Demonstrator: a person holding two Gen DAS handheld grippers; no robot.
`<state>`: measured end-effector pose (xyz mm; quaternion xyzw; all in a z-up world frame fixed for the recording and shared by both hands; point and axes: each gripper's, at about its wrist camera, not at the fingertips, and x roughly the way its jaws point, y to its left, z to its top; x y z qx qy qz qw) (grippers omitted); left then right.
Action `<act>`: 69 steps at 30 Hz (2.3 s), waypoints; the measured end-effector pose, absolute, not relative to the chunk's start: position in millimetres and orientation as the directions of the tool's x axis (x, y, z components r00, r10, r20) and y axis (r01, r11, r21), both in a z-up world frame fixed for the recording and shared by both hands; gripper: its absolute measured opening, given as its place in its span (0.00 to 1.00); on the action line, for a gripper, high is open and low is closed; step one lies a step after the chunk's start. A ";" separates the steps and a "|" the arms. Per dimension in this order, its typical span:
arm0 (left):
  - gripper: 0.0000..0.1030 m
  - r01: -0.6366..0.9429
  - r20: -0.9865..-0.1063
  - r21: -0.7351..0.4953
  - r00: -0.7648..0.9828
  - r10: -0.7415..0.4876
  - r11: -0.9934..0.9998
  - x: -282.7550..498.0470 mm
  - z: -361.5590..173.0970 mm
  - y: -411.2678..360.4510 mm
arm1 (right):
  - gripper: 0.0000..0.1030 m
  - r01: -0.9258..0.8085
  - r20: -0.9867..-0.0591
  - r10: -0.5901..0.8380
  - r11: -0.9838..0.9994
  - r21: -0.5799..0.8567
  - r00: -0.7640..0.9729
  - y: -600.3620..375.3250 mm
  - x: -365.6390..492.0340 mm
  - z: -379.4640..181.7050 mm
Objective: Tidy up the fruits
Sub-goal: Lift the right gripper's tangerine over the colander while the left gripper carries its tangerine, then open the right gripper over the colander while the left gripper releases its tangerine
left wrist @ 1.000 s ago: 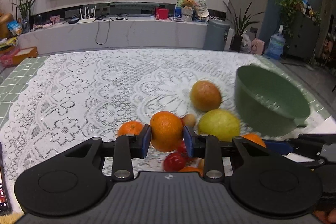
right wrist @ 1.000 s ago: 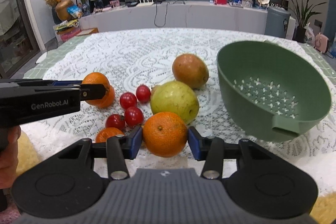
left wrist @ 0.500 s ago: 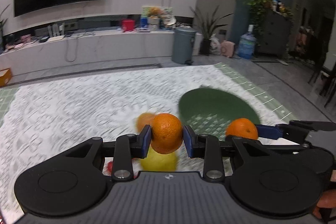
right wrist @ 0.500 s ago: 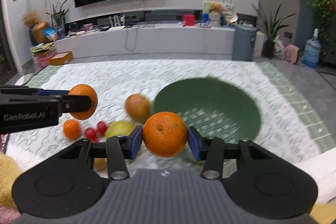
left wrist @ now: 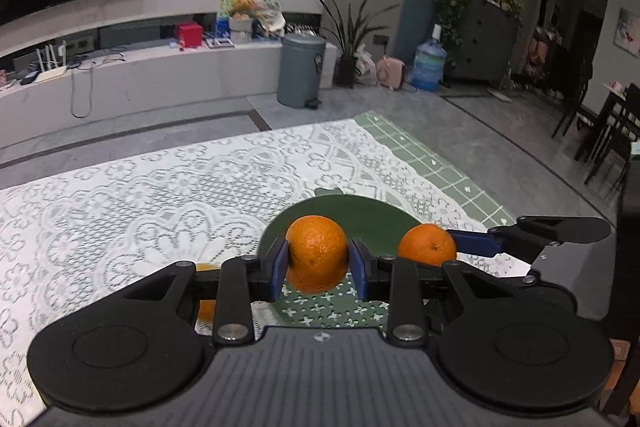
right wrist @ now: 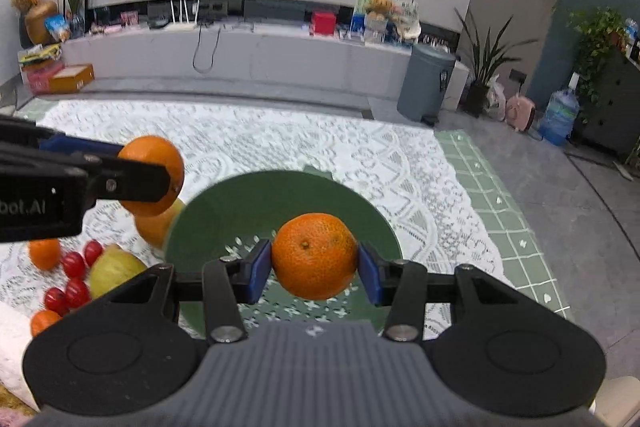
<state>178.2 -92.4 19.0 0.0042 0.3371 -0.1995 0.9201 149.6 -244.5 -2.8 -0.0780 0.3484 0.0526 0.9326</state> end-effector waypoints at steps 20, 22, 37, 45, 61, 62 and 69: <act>0.35 0.468 -0.791 -0.059 0.516 -0.327 0.882 238.2 -34.0 -134.8 | 0.43 -0.167 -0.819 0.062 0.985 -0.042 0.571 -254.7 213.9 -58.2; 0.36 0.464 -0.803 -0.055 0.505 -0.315 0.884 241.6 -37.6 -135.8 | 0.43 -0.168 -0.824 0.064 0.985 -0.039 0.563 -253.5 215.9 -62.3; 0.36 0.439 -0.847 -0.027 0.467 -0.254 0.898 252.3 -59.0 -138.0 | 0.43 -0.189 -0.835 0.034 0.978 -0.085 0.549 -245.9 217.2 -79.2; 0.36 0.424 -0.846 -0.033 0.470 -0.251 0.905 251.0 -58.8 -137.3 | 0.45 -0.193 -0.817 0.039 0.977 -0.090 0.576 -245.5 210.5 -76.3; 0.39 0.366 -0.776 -0.012 0.583 -0.240 0.930 218.0 -21.4 -124.9 | 0.60 -0.101 -0.683 0.014 0.991 -0.088 0.730 -253.5 182.4 -50.4; 0.40 0.355 -0.768 -0.015 0.595 -0.238 0.935 214.0 -17.7 -122.5 | 0.63 -0.087 -0.671 0.014 0.993 -0.076 0.742 -255.4 179.9 -48.7; 0.40 0.284 -0.704 -0.006 0.680 -0.206 0.959 183.5 8.4 -103.7 | 0.66 -0.055 -0.586 0.040 0.998 -0.007 0.809 -246.4 153.6 -32.1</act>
